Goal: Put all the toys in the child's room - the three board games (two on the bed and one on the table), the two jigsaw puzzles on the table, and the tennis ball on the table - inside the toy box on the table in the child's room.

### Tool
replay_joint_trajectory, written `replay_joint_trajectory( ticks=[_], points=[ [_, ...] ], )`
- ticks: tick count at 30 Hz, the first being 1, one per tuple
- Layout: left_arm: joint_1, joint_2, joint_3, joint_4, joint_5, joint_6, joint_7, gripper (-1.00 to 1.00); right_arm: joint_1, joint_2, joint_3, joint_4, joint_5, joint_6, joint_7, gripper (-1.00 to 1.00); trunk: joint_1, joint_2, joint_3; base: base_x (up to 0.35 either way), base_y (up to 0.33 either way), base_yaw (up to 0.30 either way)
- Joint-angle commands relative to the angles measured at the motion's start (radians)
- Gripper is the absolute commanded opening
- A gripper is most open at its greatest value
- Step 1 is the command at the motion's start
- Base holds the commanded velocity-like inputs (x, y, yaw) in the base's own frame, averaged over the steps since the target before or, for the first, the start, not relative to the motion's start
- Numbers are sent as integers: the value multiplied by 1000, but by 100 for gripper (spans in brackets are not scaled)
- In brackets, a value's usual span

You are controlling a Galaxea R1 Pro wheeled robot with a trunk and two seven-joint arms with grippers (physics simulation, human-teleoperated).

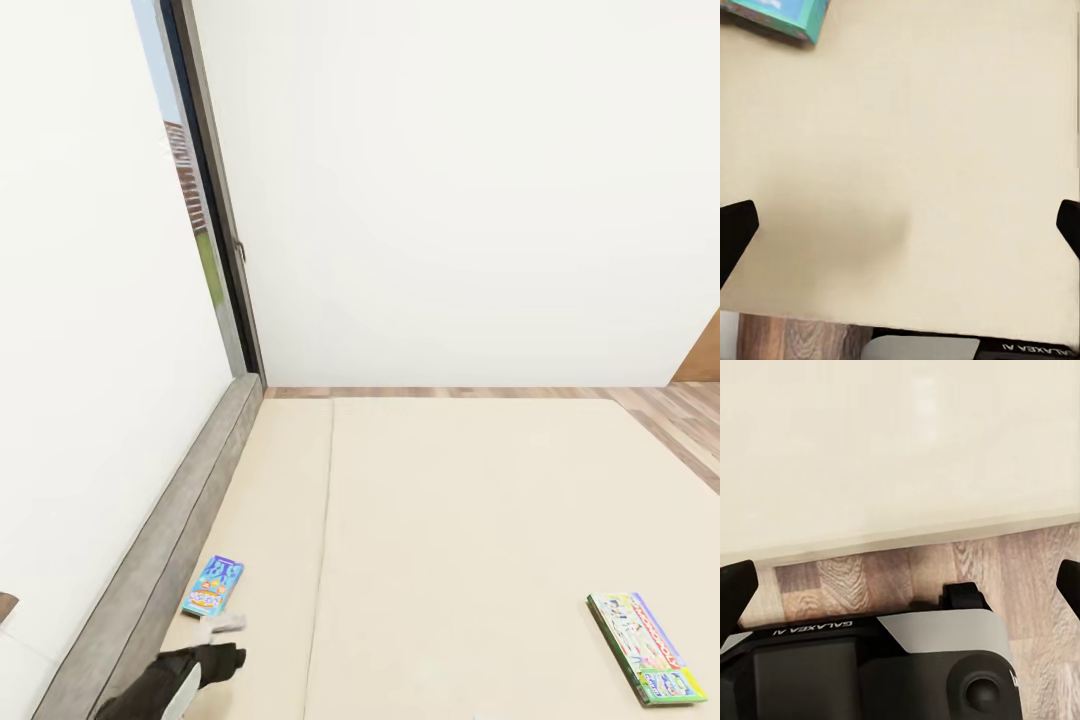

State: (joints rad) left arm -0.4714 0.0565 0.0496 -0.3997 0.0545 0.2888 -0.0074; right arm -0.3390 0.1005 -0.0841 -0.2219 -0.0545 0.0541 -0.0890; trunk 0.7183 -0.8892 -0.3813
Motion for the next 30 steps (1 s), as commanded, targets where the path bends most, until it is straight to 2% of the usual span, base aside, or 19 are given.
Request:
replay_joint_trajectory(
  ticks=[1,6,16,23,30],
  points=[
    [-21,1,12,-3,6,30,-1,100,0,1,-5,-2,-6,5,-2,100,0,-1,-1,0,0,0],
    [-82,14,25,-4,5,72,0,100,0,0,-5,-3,-4,4,-2,100,0,-1,-1,0,0,0],
    [-185,31,29,-4,5,127,7,100,0,1,-4,-3,2,3,0,100,0,-1,-1,0,0,0],
    [-229,32,32,-5,5,130,53,100,0,1,-3,-4,4,1,0,100,0,-1,-1,0,0,0],
    [-246,30,34,-7,6,118,93,100,1,1,-3,-4,5,1,0,100,0,-1,-1,0,0,0]
  ],
)
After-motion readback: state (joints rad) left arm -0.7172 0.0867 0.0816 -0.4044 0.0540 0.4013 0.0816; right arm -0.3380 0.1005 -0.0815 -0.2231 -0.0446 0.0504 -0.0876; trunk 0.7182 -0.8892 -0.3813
